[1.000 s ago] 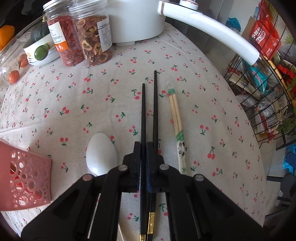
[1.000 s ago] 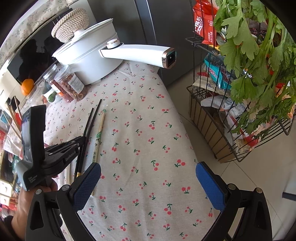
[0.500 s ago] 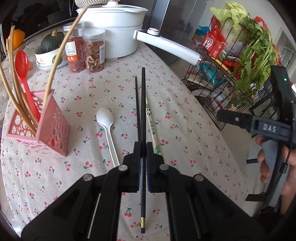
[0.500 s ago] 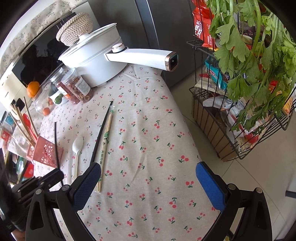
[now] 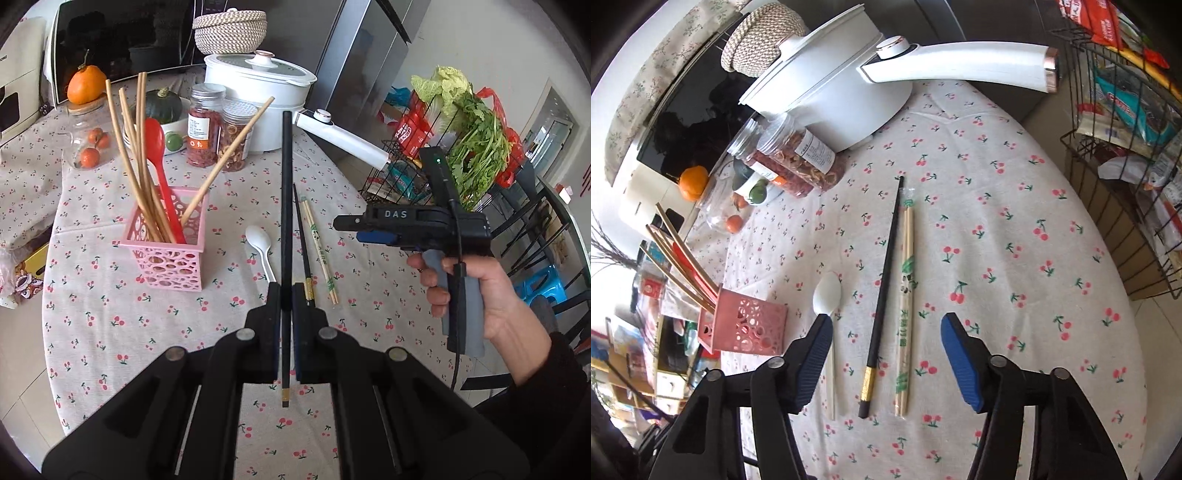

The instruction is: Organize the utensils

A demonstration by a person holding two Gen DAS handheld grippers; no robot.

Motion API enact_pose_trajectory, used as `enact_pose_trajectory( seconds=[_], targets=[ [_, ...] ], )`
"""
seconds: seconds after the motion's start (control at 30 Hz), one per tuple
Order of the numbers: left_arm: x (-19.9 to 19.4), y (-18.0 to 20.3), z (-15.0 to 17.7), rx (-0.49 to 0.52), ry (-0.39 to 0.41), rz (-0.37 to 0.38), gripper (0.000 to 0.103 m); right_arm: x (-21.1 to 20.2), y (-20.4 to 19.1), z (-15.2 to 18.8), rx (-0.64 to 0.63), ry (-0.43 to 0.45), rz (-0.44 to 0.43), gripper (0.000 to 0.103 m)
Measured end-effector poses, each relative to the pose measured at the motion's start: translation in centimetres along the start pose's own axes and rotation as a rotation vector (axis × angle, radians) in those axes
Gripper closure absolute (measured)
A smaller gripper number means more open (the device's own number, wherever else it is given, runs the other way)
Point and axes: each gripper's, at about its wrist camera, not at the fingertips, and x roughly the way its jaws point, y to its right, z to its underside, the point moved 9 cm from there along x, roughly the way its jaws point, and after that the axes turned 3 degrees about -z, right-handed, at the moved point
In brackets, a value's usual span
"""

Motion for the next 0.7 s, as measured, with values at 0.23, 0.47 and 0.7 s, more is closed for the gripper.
enact_pose_trajectory(
  seconds=[0.23,0.47,0.7],
  targets=[
    [-2.0,-2.3,-0.3,-0.029,0.026,0.015,0.097,4.5,-2.4,-2.5,-0.017,0.007,-0.035,0.077],
    [-2.2,-3.8,0.0,-0.061,0.015,0.014,0.097,7.4,-0.9,-3.5,-0.061,-0.004,0.118,0.081],
    [-2.1,-4.2,0.3,-0.064,0.013,-0.001,0.097,8.8,-1.1,-2.8,-0.17,-0.017,0.224,0.094]
  ],
)
